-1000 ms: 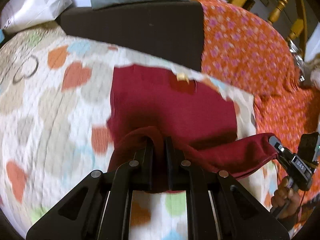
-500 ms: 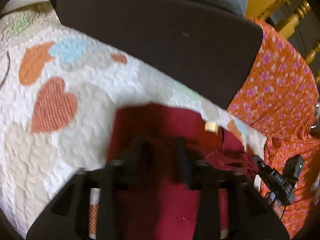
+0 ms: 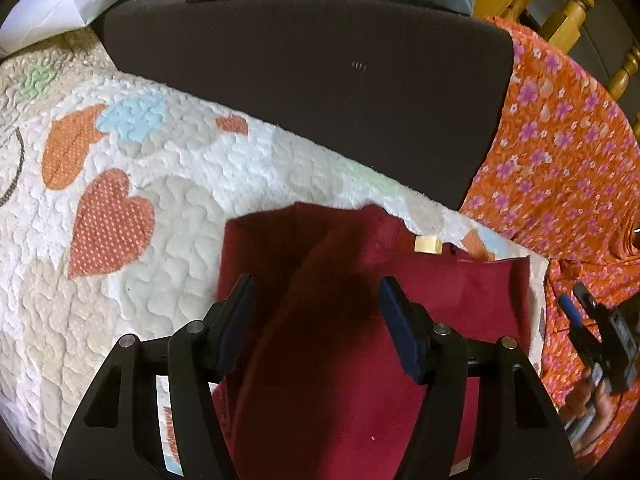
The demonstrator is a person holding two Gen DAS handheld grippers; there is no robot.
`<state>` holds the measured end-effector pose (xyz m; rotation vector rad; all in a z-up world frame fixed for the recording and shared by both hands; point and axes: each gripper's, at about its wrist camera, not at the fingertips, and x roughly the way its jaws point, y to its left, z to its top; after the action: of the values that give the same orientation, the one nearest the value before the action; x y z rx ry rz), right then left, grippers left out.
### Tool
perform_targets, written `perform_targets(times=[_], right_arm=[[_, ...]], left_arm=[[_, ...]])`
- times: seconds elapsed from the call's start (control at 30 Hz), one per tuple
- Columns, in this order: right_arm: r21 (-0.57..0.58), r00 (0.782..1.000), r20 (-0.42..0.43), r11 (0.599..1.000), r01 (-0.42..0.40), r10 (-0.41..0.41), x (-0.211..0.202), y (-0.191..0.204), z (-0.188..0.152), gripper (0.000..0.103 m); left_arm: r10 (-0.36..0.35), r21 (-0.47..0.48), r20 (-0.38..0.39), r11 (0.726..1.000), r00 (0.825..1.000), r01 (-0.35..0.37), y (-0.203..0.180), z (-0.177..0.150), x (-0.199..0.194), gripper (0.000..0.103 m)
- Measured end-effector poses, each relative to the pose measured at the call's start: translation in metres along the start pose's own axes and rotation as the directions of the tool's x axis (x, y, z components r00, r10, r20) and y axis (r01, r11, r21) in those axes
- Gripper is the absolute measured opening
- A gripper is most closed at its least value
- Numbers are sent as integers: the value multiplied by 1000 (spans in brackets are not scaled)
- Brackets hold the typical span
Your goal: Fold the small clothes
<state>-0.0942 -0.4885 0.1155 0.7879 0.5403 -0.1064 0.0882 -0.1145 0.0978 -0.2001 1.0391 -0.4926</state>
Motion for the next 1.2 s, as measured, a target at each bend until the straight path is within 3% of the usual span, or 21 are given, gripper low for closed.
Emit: perform_targets(times=[0.17,0.27,0.43,0.5,0.53,0.63,0.8,0.87,0.93,0.97,1.2], right_arm=[[-219,993,-121,975,-24,-3,31,35,-32,42],[-307,987,-131,950,51,-95,56,45,-39,41],[-221,974,-75,956,193,-214,85,15,-19,41],[-179,956,-137,956,233,-259,104,-5,-14,41],[-168,952,-162,958,234,-261,109,-9,-14,41],[-212,957,-131,950,228,-258,97,6,-16,41],[-281,975,-92,945,170,-203,65,30,-29,41],[-321,966,-103,927,193,-237,71,32,-36,41],[-334,931,-143,901,276,-337,89,19,-41,41],[-326,926,-153,902,282,-345,94,13,-42,41],[-314,948,-139,921,231,-285,66,31,-47,41]], left_arm=[[38,22,-18,999,999,-38,-2,-6,13,63],[79,20,-29,997,996,-79,4,-7,22,63],[112,-41,-53,993,992,-114,27,-1,38,63],[125,-75,-58,989,991,-129,36,3,43,63],[114,-96,-67,988,991,-120,40,4,45,63],[100,-130,-73,986,992,-109,45,8,47,63],[141,-102,-53,984,989,-146,43,10,48,63],[147,-103,-50,983,988,-151,45,8,52,64],[160,-77,-34,984,987,-162,43,6,53,65],[172,-63,-31,983,985,-173,41,6,53,65],[241,-9,11,971,971,-240,23,1,45,64]])
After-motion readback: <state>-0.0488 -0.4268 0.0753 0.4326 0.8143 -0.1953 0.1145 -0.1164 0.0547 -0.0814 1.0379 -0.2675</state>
